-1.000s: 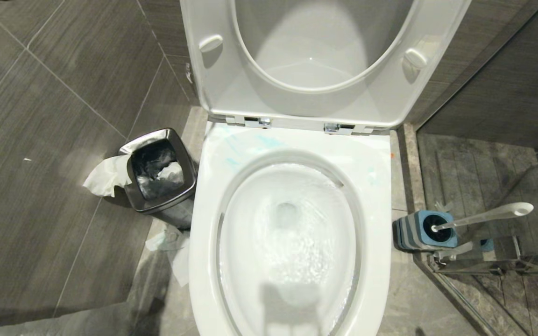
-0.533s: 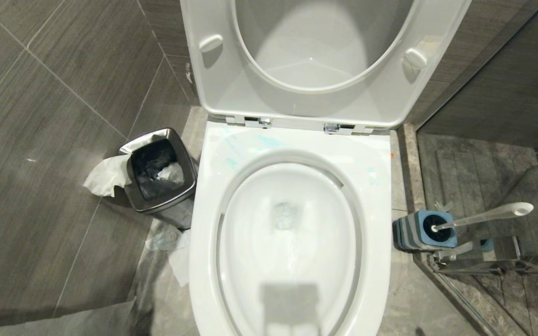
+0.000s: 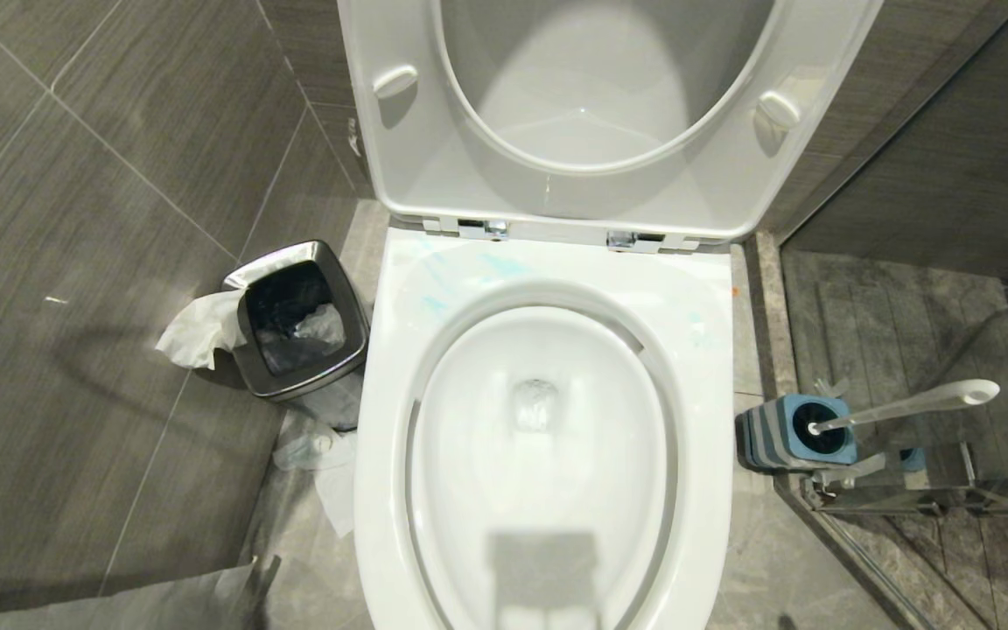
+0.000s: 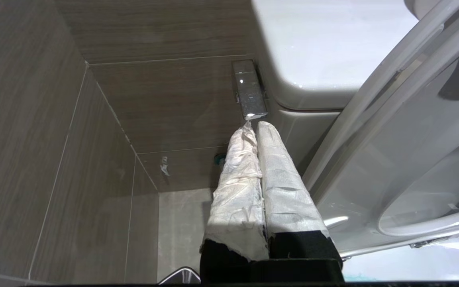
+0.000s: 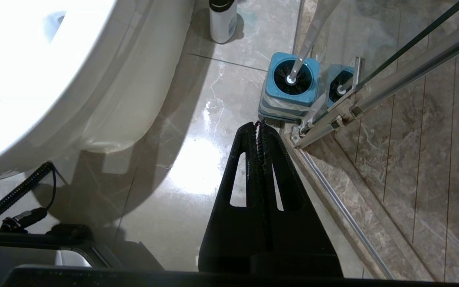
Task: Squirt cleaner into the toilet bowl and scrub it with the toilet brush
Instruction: Flush the toilet, then close the toilet lid
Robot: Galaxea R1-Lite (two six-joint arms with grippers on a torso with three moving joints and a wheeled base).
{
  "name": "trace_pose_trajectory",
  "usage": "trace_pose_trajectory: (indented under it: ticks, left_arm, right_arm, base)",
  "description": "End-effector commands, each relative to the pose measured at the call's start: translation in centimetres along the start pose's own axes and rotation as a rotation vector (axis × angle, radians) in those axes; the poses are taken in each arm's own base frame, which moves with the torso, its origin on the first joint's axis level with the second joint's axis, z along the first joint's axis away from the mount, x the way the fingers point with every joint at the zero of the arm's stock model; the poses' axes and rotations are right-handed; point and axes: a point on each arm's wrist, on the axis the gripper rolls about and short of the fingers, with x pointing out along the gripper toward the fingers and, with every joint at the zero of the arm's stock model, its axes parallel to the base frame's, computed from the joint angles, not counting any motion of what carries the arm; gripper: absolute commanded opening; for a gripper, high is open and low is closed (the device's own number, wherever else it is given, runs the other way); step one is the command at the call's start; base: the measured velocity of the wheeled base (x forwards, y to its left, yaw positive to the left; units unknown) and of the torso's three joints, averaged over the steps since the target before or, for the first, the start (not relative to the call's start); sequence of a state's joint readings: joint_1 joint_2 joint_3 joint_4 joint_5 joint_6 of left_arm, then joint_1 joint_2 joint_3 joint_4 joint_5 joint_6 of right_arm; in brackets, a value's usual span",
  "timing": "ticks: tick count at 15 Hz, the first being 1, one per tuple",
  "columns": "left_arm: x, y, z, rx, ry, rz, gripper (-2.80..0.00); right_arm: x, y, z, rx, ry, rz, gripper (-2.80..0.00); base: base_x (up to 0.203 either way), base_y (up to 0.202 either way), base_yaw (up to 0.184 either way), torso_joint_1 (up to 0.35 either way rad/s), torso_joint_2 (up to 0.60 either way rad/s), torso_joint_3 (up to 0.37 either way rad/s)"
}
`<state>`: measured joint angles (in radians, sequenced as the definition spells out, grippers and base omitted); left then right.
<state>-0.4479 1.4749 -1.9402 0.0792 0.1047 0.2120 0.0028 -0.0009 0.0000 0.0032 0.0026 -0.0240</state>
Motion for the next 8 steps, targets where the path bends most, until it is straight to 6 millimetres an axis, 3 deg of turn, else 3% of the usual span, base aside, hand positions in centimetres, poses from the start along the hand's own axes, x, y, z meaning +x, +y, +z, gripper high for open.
trace_pose_trajectory:
  ticks: [1, 8]
  left_arm:
    - [-0.4, 0.1, 0.3, -0.019, -0.004, 0.000, -2.80]
    - [1.1, 0.1, -2.4, -0.173, 0.089, -0.227, -2.80]
  right_arm:
    - [0.0, 0.0, 0.0, -0.001, 0.000, 0.001, -2.80]
    - [0.0, 0.0, 0.0, 0.000, 0.001, 0.001, -2.80]
  base:
    - [0.000, 0.000, 0.000, 0.000, 0.00, 0.000]
    - [0.000, 0.000, 0.000, 0.000, 0.00, 0.000]
